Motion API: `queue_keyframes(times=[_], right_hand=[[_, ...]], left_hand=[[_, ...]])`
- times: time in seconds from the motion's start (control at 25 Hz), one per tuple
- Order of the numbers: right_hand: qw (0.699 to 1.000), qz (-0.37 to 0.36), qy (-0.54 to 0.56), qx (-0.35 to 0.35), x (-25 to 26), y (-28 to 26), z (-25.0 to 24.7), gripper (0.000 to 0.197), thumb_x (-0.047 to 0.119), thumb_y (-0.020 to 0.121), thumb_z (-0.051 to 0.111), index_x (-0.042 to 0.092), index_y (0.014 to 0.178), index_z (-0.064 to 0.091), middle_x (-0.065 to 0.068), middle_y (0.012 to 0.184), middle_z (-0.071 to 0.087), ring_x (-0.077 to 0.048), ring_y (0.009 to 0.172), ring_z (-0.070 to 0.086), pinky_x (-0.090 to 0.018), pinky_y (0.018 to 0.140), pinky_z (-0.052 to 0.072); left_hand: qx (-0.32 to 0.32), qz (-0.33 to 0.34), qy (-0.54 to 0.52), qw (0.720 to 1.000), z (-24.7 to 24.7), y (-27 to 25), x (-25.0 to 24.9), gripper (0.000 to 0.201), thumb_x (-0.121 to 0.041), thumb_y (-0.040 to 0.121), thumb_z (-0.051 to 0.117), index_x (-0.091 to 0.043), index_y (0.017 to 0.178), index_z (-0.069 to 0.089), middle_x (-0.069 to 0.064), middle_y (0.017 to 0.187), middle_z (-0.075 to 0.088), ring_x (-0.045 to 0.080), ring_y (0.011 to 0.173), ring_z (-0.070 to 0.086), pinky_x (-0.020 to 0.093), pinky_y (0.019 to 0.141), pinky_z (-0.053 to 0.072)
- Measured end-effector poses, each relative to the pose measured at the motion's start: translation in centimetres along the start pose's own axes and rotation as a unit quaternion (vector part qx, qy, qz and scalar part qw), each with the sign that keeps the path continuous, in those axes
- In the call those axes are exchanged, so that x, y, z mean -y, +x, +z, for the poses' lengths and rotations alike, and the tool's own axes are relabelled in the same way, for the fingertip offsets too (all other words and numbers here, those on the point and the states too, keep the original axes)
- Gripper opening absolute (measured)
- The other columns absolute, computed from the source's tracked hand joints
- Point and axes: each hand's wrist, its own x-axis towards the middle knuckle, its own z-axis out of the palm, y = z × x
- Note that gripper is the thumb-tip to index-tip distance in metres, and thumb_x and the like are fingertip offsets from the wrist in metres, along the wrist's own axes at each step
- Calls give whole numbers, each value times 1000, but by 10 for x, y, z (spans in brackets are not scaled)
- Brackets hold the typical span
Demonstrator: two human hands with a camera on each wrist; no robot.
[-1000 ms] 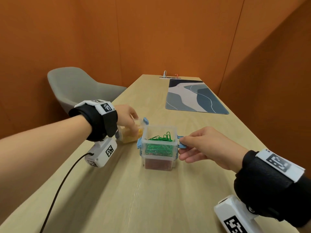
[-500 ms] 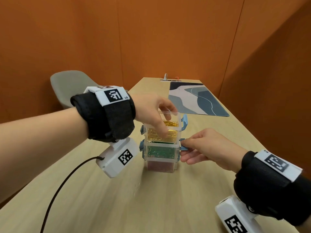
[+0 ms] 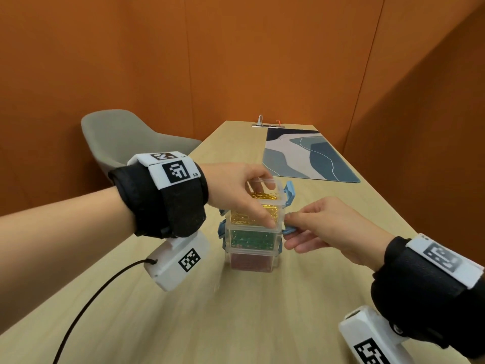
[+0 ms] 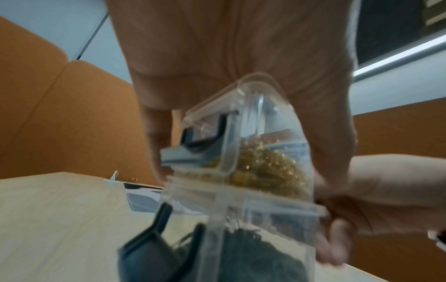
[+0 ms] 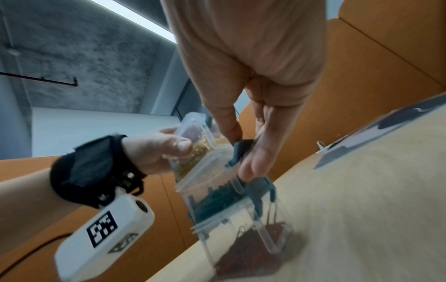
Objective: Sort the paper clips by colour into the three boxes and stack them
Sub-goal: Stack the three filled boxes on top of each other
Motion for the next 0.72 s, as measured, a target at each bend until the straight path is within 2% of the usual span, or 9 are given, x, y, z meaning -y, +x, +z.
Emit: queue_keyframes(times=[0.12,0.24,0.28,0.36,0.4,0.48,0.56,0.64,0.72], right_hand=[[994,-63,-73,-60,8,-1,3,43,35,96,43,4,85,71,-11,72,73,-21,65,70,-31,65,59],[990,-87,-78,-84,14,-5,9,53,34,96,29,2,80,68,-11,70,72,-25,69,70,-33,64,57],[988,-98,-83,-87,16,-7,11,56,37,94,28,1,78,68,-11,67,72,-25,68,69,-33,64,56],[975,-132,-145,-101,20,-7,14,64,49,92,31,2,72,71,-8,61,71,-22,65,68,-36,66,57],[969,-141,-171,-107,20,-6,15,64,52,91,35,4,70,72,-6,59,70,-20,64,68,-35,66,57],[971,-129,-174,-105,18,-5,13,58,51,88,42,5,72,73,-4,58,71,-18,61,69,-29,60,58],[976,-109,-163,-91,16,-5,11,51,48,87,46,6,77,74,-4,62,72,-18,60,70,-24,51,55],[978,-97,-166,-86,15,-4,10,50,47,88,45,7,79,74,-4,63,72,-19,60,70,-23,50,53],[975,-96,-181,-84,15,-3,12,52,47,89,43,6,80,74,-4,62,72,-18,59,70,-22,50,51]], left_hand=[[-6,25,-28,999,4,-2,3,67,-66,74,55,-33,130,40,-18,111,51,-1,103,51,9,76,43],[-32,35,-68,997,9,-4,2,55,-55,90,21,-25,131,43,-16,106,51,-5,94,49,4,76,40],[-39,30,-69,996,10,-4,2,51,-50,94,20,-23,130,44,-14,105,51,-5,92,48,3,74,41],[-47,19,-68,996,11,-2,2,38,-37,100,23,-22,127,45,-14,100,49,-6,86,48,-2,61,38],[-51,13,-80,995,11,-2,1,34,-32,101,25,-23,127,45,-15,102,50,-5,89,49,-1,61,38],[-75,-5,-133,988,12,-1,3,34,-30,101,29,-22,130,43,-12,117,52,4,109,50,5,77,38],[-104,-76,-186,974,13,-2,12,44,-42,98,34,-18,133,43,0,130,52,16,118,50,26,92,42],[-63,-198,-203,957,11,-8,18,66,-60,91,33,-11,133,45,12,128,55,28,110,56,38,89,48],[-7,-261,-221,940,8,-15,19,82,-70,85,28,-3,126,51,19,116,61,31,94,64,38,80,54]])
